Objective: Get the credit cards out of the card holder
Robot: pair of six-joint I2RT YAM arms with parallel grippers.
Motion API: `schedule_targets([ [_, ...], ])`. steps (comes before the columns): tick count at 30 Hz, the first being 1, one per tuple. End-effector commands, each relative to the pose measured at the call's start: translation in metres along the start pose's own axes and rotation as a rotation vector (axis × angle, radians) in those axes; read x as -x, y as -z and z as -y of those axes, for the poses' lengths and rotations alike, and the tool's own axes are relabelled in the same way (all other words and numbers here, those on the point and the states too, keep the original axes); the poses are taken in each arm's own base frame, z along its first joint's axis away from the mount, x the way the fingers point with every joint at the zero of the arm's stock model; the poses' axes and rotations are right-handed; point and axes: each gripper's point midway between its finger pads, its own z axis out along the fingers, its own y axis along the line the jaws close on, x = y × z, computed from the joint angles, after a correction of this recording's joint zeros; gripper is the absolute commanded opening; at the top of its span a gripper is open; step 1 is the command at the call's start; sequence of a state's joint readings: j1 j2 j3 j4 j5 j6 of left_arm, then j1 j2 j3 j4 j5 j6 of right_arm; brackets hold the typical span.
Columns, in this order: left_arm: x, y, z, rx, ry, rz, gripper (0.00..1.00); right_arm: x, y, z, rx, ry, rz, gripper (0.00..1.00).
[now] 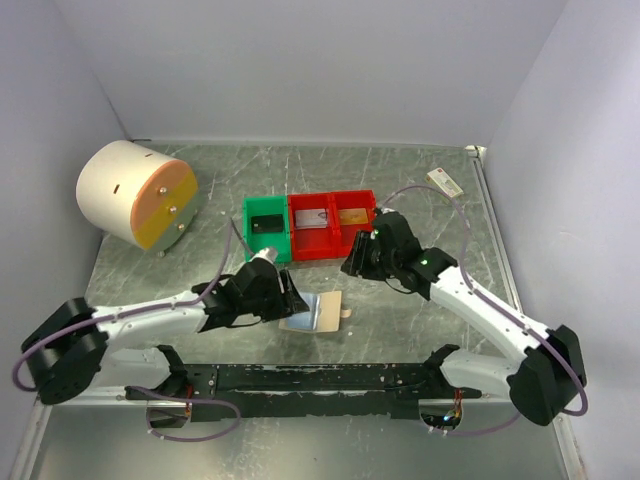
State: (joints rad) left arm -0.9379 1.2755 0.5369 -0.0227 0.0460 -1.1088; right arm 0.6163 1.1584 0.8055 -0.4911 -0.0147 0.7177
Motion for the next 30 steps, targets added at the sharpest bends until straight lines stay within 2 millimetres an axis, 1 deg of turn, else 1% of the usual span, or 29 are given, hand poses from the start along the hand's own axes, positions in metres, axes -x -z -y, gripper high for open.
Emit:
schedule_targets([
  [1,0.023,0.027,-0.025,0.139,0.052,0.159,0.69,0.009,0.015,-0.034,0.137,0.028,0.016,0.45],
  [2,0.026,0.034,-0.033,0.17,0.059,0.182,0.71,0.004,0.013,-0.043,0.158,0.035,0.002,0.45],
  [4,0.03,0.044,-0.051,0.232,0.072,0.211,0.77,-0.012,0.005,-0.059,0.144,0.076,-0.031,0.45],
  [6,0.032,0.051,-0.068,0.277,0.093,0.219,0.78,-0.029,-0.008,-0.068,0.102,0.113,-0.063,0.46],
  [9,0.034,0.057,-0.088,0.312,0.134,0.212,0.79,-0.053,-0.03,-0.081,0.095,0.133,-0.127,0.47],
  [11,0.034,0.058,-0.097,0.311,0.163,0.206,0.79,-0.068,-0.042,-0.084,0.089,0.14,-0.168,0.47],
  [14,0.033,0.06,-0.1,0.287,0.195,0.205,0.79,-0.089,-0.058,-0.078,0.063,0.142,-0.245,0.47],
  [16,0.032,0.062,-0.101,0.275,0.209,0.214,0.79,-0.097,-0.067,-0.077,0.06,0.161,-0.277,0.49],
  [17,0.031,0.063,-0.101,0.273,0.214,0.215,0.79,-0.099,-0.069,-0.078,0.054,0.171,-0.287,0.54],
  [19,0.03,0.065,-0.103,0.271,0.221,0.216,0.79,-0.1,-0.074,-0.08,0.039,0.199,-0.288,0.61],
  [21,0.028,0.066,-0.102,0.267,0.225,0.214,0.79,-0.1,-0.078,-0.079,0.017,0.214,-0.289,0.64],
  [22,0.029,0.067,-0.102,0.266,0.228,0.216,0.79,-0.104,-0.083,-0.074,-0.007,0.222,-0.303,0.64],
  [23,0.029,0.068,-0.102,0.268,0.231,0.219,0.79,-0.102,-0.086,-0.078,-0.013,0.227,-0.302,0.65],
  [26,0.031,0.072,-0.101,0.269,0.234,0.23,0.79,-0.105,-0.091,-0.08,-0.058,0.268,-0.305,0.67],
  [30,0.035,0.076,-0.098,0.268,0.23,0.242,0.79,-0.113,-0.098,-0.069,-0.154,0.315,-0.311,0.68],
])
